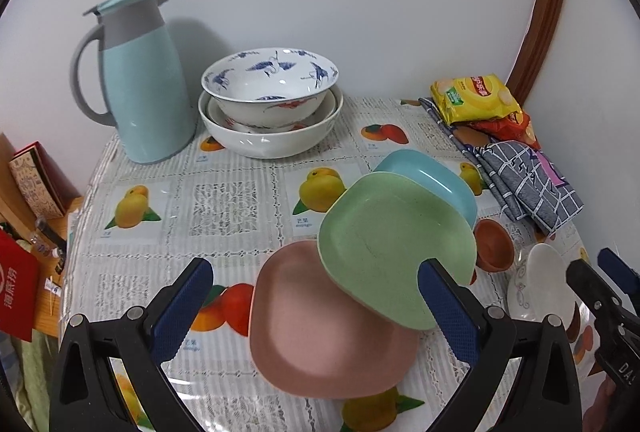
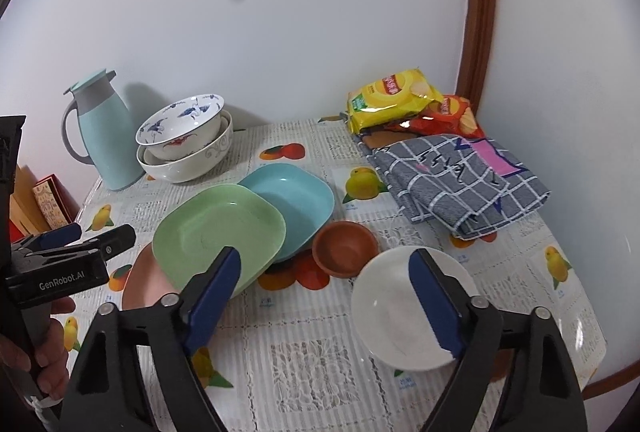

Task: Organize plates and bowls
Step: 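Move both grippers toward the rim of the green plate on the pink plate, then close both grippers on the rim of the green plate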

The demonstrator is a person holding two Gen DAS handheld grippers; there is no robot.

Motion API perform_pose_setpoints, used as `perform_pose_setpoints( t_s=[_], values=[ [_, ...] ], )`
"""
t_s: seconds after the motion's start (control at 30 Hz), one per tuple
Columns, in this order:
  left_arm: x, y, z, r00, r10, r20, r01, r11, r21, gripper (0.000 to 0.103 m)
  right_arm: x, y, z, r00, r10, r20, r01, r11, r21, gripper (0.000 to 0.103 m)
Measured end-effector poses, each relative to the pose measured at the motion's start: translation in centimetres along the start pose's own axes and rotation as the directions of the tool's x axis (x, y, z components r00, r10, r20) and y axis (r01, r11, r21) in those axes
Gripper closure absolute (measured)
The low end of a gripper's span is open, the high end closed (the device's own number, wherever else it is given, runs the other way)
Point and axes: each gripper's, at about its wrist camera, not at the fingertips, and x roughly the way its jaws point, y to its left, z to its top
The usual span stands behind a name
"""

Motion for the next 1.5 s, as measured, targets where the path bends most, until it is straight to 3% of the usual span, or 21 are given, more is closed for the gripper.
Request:
perform_pose_setpoints(
  t_s=[0.37,0.53,0.97,1.1,1.2,1.33,1.5],
  values=[
    [4.0,-0.4,1.3,0.999,0.003,-0.036,-0.003,1.000,0.024,0.003,5.7,1.1,0.6,0.997,0.022,-0.074,-0.025,0.999,-0.027,0.034],
    [5.6,-0.7,1.8,0.999,-0.026,-0.048,0.028,0.999,0.034,0.005,8.0,1.4,0.7,0.994,0.031,-0.104,-0.034,0.999,-0.031,0.034],
    [8.7,-1.4,2.2,0.995,-0.063,-0.083,0.069,0.995,0.069,0.025,11.8,1.5,1.1,0.988,0.050,-0.145,-0.054,0.998,-0.025,0.038],
    [9.4,-1.1,2.1,0.993,-0.073,-0.098,0.079,0.995,0.057,0.039,12.7,2.0,1.0,0.985,0.049,-0.166,-0.057,0.997,-0.044,0.047],
    [9.9,-0.8,2.0,0.992,-0.065,-0.106,0.070,0.996,0.050,0.043,13.2,2.4,0.8,0.984,0.042,-0.175,-0.051,0.997,-0.053,0.053],
    [10.3,-0.6,1.9,0.990,-0.082,-0.118,0.087,0.995,0.041,0.053,14.2,2.8,0.6,0.978,0.047,-0.203,-0.060,0.996,-0.059,0.070],
    [10.4,-1.1,1.6,0.987,-0.103,-0.121,0.111,0.992,0.061,0.076,14.8,3.4,0.3,0.972,0.076,-0.222,-0.093,0.993,-0.067,0.087]
  ],
)
